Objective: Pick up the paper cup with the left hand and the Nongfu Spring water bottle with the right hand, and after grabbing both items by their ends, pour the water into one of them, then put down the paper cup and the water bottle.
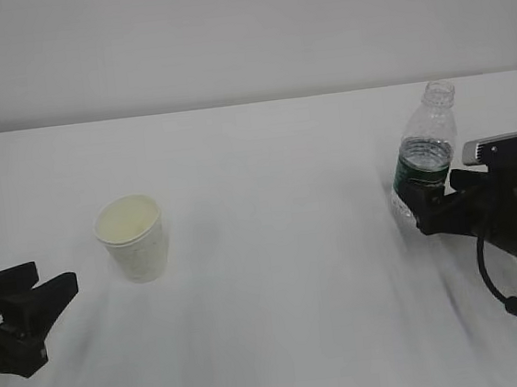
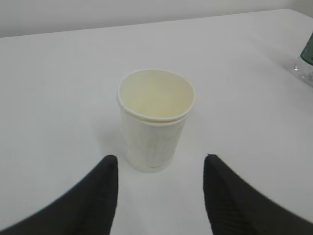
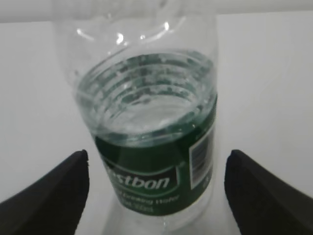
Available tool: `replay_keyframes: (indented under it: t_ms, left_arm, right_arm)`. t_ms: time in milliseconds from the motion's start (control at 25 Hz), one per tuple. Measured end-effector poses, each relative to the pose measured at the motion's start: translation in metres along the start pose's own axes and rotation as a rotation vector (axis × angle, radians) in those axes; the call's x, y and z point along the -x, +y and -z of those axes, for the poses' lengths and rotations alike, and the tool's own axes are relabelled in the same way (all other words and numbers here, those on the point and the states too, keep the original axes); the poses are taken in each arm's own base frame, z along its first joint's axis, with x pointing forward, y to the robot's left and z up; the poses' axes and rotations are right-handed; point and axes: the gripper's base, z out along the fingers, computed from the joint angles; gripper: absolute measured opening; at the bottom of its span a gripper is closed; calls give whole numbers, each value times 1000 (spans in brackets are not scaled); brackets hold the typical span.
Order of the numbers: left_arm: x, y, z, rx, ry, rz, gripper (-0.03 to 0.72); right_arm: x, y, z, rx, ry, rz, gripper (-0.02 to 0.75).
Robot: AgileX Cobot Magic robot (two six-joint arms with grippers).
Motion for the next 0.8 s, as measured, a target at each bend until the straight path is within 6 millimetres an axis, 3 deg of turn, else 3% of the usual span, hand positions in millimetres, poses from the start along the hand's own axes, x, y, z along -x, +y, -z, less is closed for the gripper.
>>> replay_keyframes:
  t_ms: [440,680,800]
  left_arm:
    - [0,1,0,14,-2,7,398]
    - [0,1,0,16,-3,8,398]
    - [0,2,0,17,-3,8,398]
  right_arm:
    - [19,-3,-18,8,-77,20,661]
    - [19,-4,-21,8,-72,23,661]
    - [8,-5,-27,9,-55,16,661]
